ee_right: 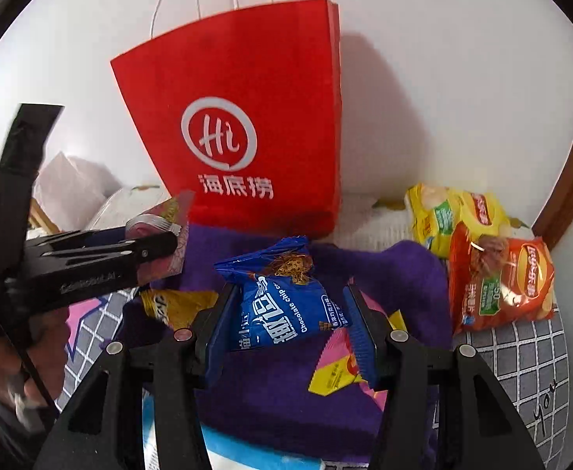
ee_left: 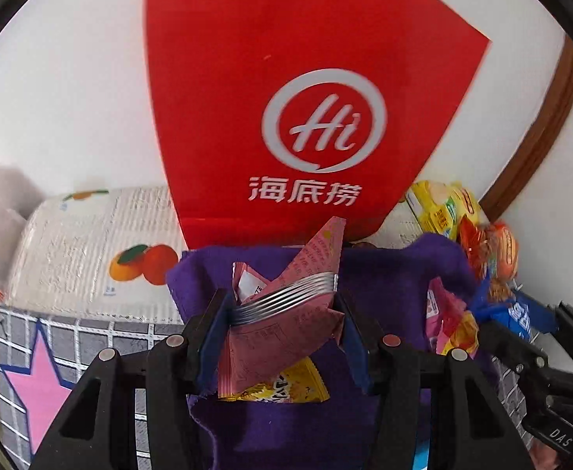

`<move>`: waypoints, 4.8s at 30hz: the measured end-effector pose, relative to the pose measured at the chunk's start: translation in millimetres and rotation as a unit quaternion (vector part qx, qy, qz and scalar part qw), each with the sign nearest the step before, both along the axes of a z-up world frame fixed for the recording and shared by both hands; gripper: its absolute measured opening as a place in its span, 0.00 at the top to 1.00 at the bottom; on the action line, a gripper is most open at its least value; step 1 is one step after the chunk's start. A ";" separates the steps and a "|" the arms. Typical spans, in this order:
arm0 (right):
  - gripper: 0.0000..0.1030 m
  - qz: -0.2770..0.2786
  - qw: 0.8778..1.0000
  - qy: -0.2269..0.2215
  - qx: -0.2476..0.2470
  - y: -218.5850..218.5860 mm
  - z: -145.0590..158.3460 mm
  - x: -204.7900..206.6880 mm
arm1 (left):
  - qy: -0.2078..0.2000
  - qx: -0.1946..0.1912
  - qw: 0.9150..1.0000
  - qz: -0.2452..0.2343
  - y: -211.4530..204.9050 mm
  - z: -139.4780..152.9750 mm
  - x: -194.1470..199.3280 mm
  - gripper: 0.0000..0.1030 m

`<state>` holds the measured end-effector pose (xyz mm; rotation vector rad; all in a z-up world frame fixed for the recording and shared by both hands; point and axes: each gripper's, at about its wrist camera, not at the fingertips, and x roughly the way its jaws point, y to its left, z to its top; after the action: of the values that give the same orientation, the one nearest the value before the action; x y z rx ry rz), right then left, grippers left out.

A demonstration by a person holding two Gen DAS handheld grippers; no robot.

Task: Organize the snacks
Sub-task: 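Carry the blue bag and pink snack in both grippers over the purple towel, then open the right gripper to drop the blue bag while the left releases the pink snack onto the towel, then withdraw both open grippers from the towel back toward the remaining snacks, then grasp the pink wafer packet with the right gripper while the left grasps the red-white lychee candy bag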

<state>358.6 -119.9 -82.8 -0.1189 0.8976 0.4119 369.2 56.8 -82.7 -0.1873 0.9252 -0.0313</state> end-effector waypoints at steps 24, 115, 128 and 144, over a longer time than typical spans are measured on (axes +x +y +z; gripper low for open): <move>0.47 0.023 0.992 0.126 -0.008 18.8 -79.3 24.8 | 0.031 -0.039 0.999 -0.021 8.6 -39.2 17.1 0.50; 0.40 -0.084 0.992 0.045 -0.080 -110.2 -117.1 -126.0 | 0.008 0.026 0.998 -0.054 16.0 -16.6 -176.5 0.37; 0.60 -0.120 0.991 0.014 -0.055 -117.3 -119.1 -146.8 | 0.059 -0.003 0.996 -0.063 20.8 -62.7 -200.2 0.37; 0.58 -0.120 0.992 0.004 -0.046 -118.4 -119.3 -152.4 | 0.073 0.001 0.989 -0.126 -1.7 -100.1 -209.3 0.20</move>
<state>206.3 -238.3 -202.1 -0.0931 0.9272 0.1479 159.9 55.1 -182.8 -0.0706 1.0904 -0.2524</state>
